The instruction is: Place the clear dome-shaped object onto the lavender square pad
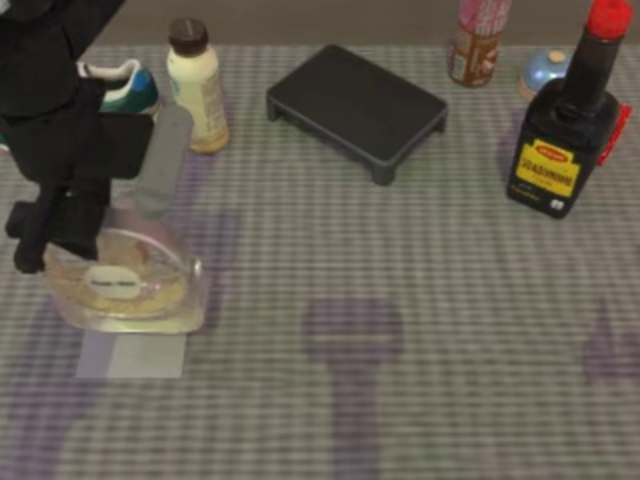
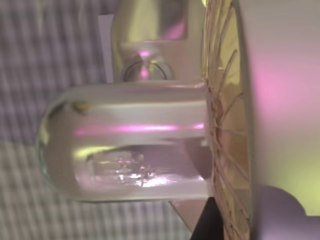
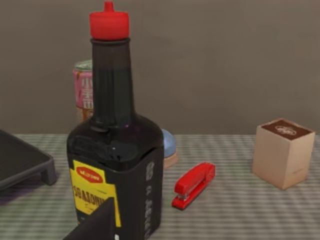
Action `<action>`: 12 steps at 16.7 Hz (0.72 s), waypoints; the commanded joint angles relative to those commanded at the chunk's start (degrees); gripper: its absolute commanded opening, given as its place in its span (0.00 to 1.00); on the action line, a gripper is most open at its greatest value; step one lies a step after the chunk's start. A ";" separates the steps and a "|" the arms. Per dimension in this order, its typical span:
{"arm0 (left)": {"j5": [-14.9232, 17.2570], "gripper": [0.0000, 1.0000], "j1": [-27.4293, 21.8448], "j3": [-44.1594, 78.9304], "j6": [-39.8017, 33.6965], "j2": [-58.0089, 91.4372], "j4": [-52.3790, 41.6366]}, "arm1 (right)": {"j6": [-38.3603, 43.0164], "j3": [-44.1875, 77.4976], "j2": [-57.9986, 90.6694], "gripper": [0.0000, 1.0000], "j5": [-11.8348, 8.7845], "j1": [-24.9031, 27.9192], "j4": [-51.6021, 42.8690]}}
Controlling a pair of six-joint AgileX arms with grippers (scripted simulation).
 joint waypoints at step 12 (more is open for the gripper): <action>0.04 0.00 3.82 -8.47 1.14 -4.28 5.16 | 0.00 0.00 0.00 1.00 0.00 0.00 0.00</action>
